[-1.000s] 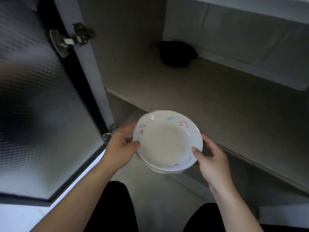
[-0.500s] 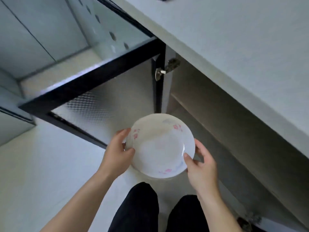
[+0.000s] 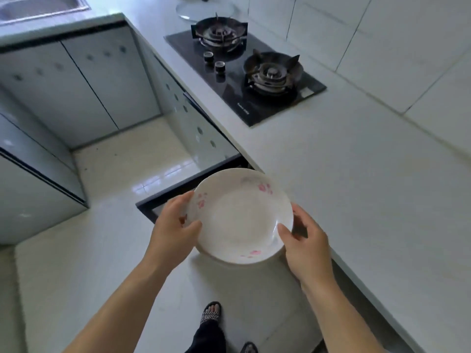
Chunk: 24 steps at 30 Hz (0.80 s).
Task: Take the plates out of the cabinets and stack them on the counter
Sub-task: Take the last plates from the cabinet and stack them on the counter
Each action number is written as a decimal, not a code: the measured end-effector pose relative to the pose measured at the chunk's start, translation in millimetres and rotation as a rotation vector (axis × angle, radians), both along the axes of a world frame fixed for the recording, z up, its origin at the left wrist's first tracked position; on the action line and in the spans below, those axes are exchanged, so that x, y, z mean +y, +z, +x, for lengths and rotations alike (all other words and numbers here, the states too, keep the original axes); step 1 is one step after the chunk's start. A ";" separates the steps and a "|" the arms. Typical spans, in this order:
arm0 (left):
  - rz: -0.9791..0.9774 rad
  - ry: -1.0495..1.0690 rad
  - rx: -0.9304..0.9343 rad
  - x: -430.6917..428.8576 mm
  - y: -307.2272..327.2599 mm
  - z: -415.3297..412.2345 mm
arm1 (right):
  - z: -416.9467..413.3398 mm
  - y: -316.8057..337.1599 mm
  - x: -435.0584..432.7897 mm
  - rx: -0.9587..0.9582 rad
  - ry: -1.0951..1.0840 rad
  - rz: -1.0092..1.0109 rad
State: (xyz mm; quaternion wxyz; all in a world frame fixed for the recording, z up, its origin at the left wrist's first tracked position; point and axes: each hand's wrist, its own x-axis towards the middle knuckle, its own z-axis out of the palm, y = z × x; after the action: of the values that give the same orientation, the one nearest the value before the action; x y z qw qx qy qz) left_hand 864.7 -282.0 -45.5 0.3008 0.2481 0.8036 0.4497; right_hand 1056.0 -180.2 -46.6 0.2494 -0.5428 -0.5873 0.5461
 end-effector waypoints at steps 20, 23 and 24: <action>0.142 0.044 -0.076 -48.3 54.6 54.3 | 59.4 60.7 -40.9 0.098 0.016 0.115; 0.176 0.087 -0.072 -58.4 65.5 40.8 | 38.2 68.2 -46.3 0.103 0.054 0.131; 0.184 0.099 -0.074 -61.9 68.5 34.3 | 29.3 71.1 -48.1 0.102 0.065 0.135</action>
State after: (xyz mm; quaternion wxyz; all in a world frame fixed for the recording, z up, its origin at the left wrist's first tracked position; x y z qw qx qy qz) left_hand 899.0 -343.9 23.0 0.2837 0.2180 0.7585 0.5447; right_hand 1085.3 -228.2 24.5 0.2973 -0.4768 -0.6266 0.5401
